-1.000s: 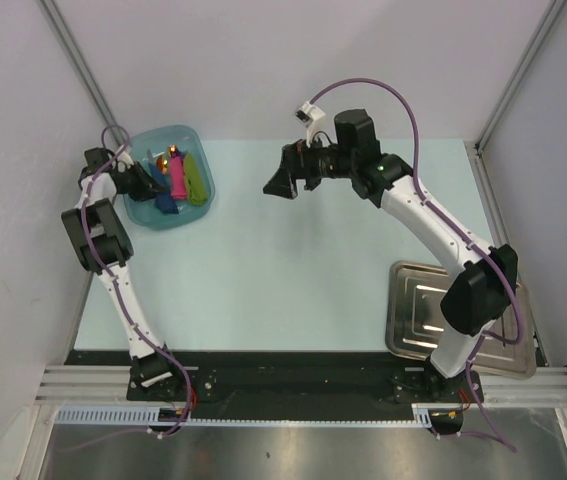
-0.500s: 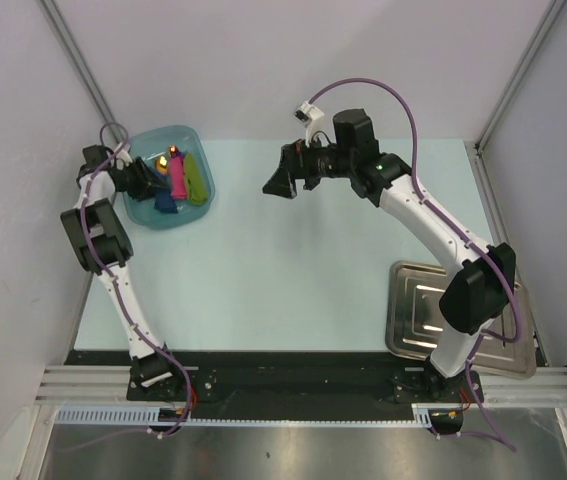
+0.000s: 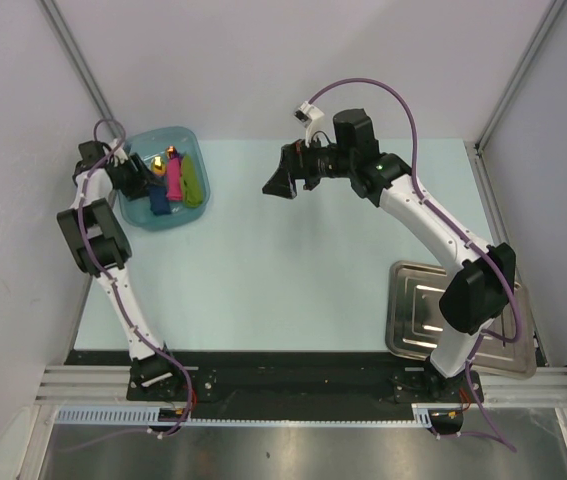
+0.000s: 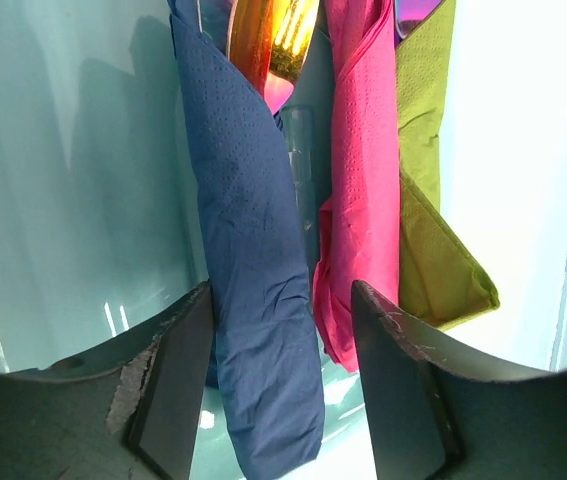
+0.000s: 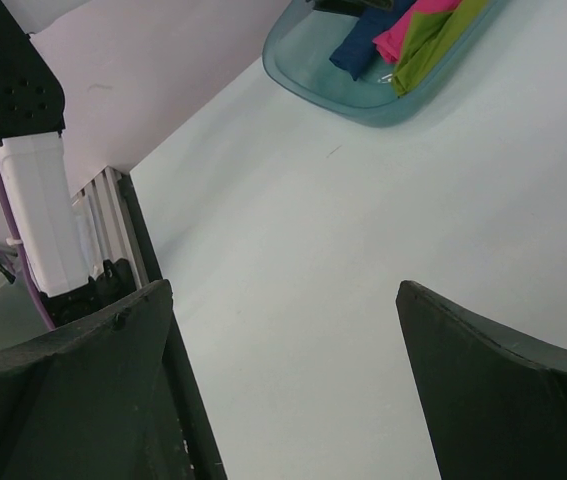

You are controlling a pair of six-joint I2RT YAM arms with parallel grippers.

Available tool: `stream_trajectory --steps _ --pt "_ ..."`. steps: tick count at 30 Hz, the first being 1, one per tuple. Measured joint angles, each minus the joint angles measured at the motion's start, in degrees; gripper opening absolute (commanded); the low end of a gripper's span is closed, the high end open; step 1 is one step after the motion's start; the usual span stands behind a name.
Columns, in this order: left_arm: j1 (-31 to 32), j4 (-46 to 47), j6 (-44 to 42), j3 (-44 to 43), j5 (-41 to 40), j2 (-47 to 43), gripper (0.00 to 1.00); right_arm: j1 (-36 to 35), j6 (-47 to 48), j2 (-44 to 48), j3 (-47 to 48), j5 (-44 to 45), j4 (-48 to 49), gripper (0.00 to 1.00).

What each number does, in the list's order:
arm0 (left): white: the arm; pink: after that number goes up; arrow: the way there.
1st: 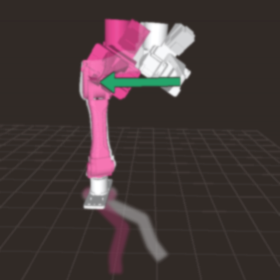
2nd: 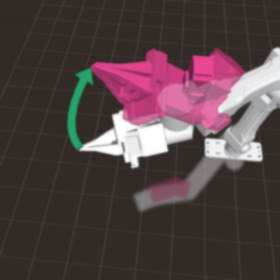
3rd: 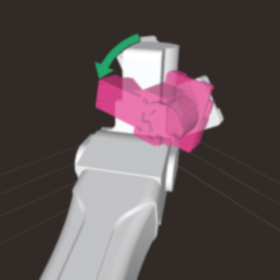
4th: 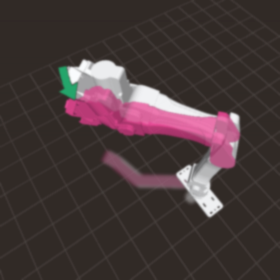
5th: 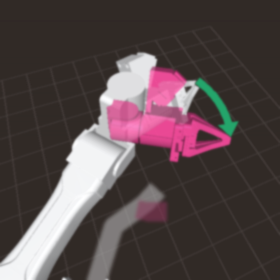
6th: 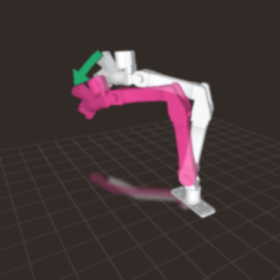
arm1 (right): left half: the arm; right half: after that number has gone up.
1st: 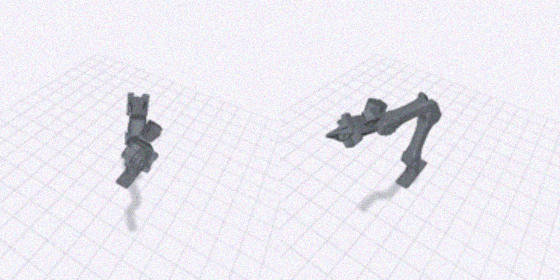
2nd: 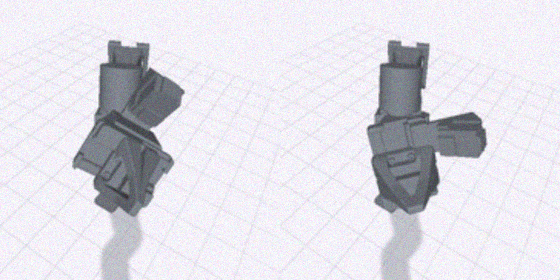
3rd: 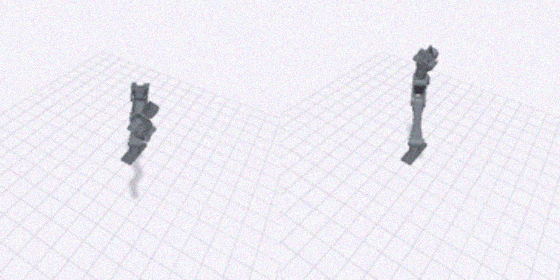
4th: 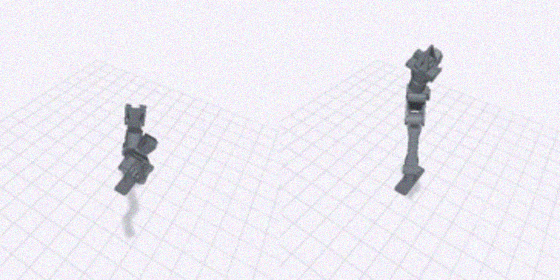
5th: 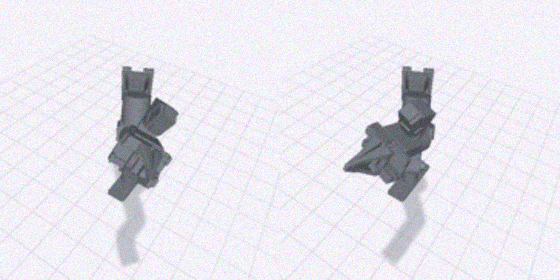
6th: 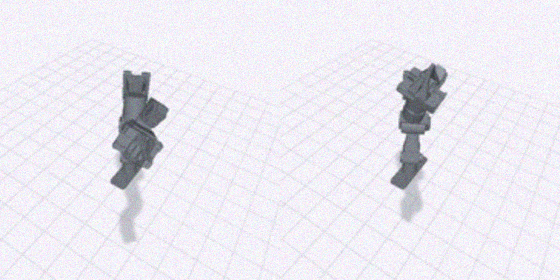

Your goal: Place the utensils on the paper napkin and roll it up

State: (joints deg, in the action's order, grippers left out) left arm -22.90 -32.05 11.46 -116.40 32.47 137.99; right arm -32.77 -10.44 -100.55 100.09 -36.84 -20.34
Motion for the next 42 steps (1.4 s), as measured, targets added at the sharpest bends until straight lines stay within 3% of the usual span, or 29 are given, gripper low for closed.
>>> stream_trajectory --steps 5,14,17,18,27,39,42 --pt "0.04 0.44 -0.13 0.76 -1.05 -1.18 0.64 0.0 0.07 0.0 0.0 -0.31 0.0 1.0" --pt "2.14 2.16 -3.41 4.96 -7.48 -6.29 0.78 0.28 1.07 0.0 0.0 -0.61 -0.13 1.0" --pt "2.97 3.15 -4.5 7.21 -10.47 -9.51 0.9 0.57 1.51 0.0 0.0 -0.96 -0.46 1.0" --pt "3.28 3.54 -5.01 7.93 -11.58 -10.64 0.99 0.68 1.62 0.0 0.0 -1.11 -0.59 1.0" --pt "9.2 4.17 -9.62 11.63 -17.55 -22.88 1.0 4.44 2.78 1.03 -1.86 -1.75 -0.98 1.0" --pt "26.95 -4.09 -13.42 11.82 -15.85 -39.5 1.0 17.73 1.01 8.74 -14.12 -0.28 1.29 1.0" --pt "31.12 -5.27 -12.94 16.22 -17.07 -43.12 1.0 22.25 0.87 10.69 -18.64 0.17 1.22 1.0"
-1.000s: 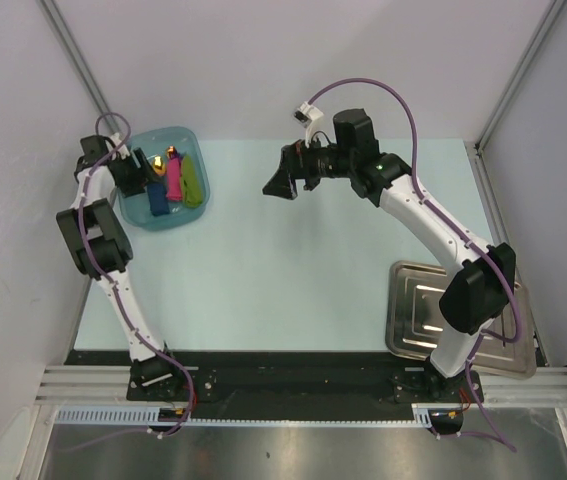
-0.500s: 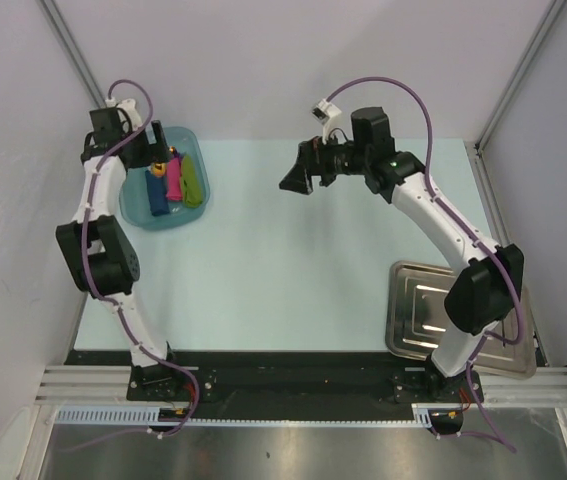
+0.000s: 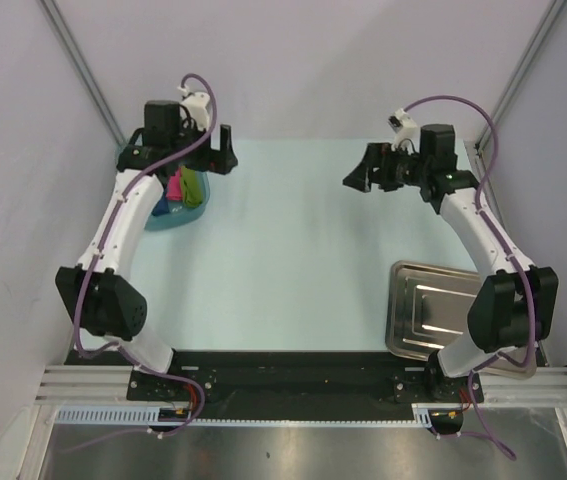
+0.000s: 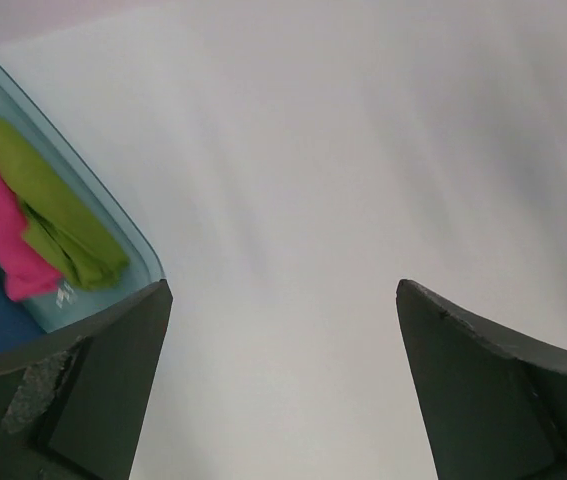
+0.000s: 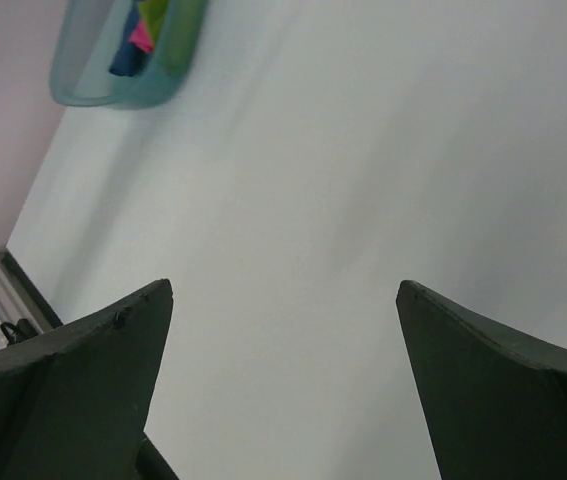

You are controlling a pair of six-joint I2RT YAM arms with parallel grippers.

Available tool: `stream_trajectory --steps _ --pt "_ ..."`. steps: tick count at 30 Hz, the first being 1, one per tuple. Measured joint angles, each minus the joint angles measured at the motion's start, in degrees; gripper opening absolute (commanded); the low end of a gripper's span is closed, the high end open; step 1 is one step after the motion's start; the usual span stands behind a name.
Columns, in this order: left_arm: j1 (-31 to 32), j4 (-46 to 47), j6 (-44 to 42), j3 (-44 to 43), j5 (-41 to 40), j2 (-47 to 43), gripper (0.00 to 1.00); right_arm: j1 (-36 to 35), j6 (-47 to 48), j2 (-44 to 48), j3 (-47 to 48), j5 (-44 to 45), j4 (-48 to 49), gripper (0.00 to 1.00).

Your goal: Place the utensils on the paper napkin and roll it up

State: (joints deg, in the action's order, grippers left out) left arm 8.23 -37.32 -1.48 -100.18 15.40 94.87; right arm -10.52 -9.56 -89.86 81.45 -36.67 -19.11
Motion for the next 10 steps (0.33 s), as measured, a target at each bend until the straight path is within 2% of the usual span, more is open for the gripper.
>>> stream_trajectory --steps 5,7,10 --pt "2.62 -1.05 1.53 14.47 -1.66 -7.3 1.0 6.73 0.79 3.13 -8.2 0.96 -2.05 1.0" --pt "2.43 -1.27 2.08 20.85 -2.54 -10.36 1.0 8.0 1.81 5.33 -11.87 1.7 -3.13 1.0" --pt "2.21 -1.55 2.78 25.97 -3.8 -14.05 1.0 8.22 3.3 9.09 -15.43 2.23 -4.92 0.99"
